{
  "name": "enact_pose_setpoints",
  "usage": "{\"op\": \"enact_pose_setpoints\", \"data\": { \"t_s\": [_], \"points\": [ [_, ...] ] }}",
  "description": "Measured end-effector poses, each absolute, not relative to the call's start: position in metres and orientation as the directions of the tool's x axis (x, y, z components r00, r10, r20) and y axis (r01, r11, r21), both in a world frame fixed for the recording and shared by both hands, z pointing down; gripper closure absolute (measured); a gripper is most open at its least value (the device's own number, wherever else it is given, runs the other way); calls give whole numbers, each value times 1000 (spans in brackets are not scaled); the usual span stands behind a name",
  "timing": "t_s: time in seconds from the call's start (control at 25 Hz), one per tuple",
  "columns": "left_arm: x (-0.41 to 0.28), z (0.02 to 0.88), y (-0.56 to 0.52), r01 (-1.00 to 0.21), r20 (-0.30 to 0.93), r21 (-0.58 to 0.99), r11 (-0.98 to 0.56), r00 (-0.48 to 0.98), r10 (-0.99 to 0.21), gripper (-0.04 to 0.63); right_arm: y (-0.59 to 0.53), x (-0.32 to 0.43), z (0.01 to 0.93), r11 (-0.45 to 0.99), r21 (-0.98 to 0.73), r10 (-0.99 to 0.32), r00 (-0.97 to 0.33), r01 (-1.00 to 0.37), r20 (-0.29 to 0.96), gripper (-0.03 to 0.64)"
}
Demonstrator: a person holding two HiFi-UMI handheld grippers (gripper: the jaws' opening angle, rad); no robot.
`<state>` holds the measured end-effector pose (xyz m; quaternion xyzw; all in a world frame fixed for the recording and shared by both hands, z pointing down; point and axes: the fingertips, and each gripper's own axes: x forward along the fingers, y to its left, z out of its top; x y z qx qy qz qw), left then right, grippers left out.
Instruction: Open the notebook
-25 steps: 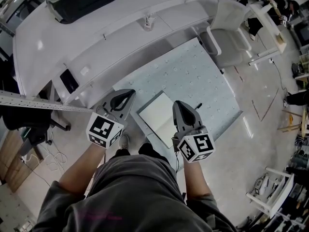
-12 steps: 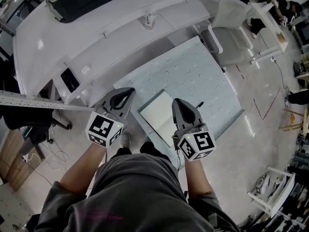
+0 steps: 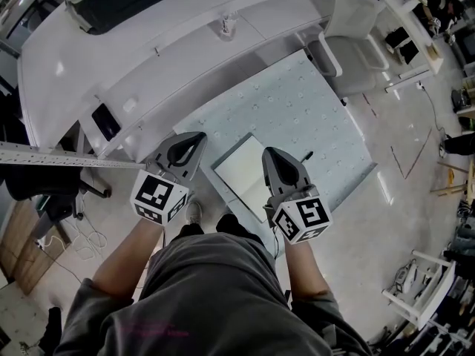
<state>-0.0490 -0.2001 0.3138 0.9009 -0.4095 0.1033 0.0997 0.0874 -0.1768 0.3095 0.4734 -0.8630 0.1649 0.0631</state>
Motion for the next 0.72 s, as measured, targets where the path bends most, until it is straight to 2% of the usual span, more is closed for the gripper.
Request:
{"op": "enact_pose_setpoints", "data": {
  "t_s": [0.72],
  "points": [
    [-45,318,-201,-754,284,93,-650,646,-709,594,-178,88,318,494,-240,-791,-547,-836,276,614]
  ]
}}
